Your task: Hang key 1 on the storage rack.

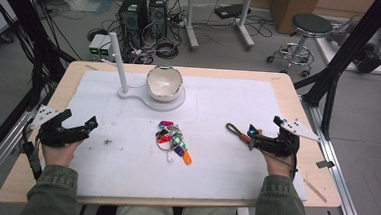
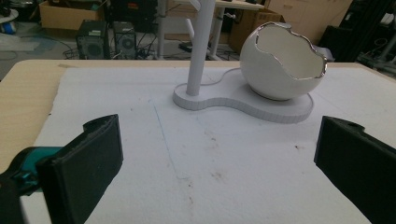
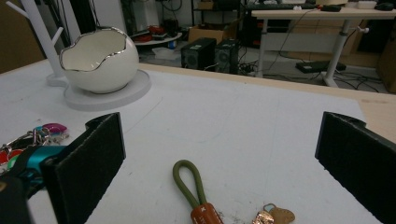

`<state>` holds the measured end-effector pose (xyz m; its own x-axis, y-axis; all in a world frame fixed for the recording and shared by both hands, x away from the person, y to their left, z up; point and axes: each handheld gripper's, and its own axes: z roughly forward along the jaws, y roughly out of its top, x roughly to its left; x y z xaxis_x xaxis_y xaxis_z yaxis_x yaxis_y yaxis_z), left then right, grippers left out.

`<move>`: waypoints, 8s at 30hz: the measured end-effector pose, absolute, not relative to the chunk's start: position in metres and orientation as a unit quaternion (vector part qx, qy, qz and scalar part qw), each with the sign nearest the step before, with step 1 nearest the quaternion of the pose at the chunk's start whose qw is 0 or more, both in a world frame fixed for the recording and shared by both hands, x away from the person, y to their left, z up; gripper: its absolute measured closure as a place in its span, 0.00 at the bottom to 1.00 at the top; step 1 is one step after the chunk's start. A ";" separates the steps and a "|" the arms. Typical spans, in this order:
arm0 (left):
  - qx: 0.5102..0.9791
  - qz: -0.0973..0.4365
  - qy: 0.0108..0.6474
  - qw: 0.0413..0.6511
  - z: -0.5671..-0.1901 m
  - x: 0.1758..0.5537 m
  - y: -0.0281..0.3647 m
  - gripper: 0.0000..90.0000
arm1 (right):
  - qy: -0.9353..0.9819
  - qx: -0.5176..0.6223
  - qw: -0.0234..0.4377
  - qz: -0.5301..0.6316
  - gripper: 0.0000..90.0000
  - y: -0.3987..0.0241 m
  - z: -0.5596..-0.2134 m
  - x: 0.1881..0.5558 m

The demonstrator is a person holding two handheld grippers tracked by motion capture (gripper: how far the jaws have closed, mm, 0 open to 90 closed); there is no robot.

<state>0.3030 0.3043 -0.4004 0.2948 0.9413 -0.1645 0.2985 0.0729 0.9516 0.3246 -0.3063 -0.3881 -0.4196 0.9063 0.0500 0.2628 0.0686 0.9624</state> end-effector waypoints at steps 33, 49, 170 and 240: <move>0.622 0.298 0.503 0.521 -0.402 0.301 0.298 0.02 | 0.694 0.454 0.269 0.490 0.01 -0.303 -0.386 0.337; 0.620 0.298 0.506 0.520 -0.403 0.301 0.298 0.02 | 0.732 0.440 0.246 0.458 0.01 -0.287 -0.379 0.363; 0.620 0.290 0.506 0.525 -0.404 0.304 0.300 0.02 | 0.846 0.404 0.070 0.339 0.81 -0.246 -0.322 0.423; 0.629 0.283 0.498 0.526 -0.406 0.306 0.300 0.02 | 0.889 0.274 0.056 0.362 0.81 -0.043 -0.240 0.471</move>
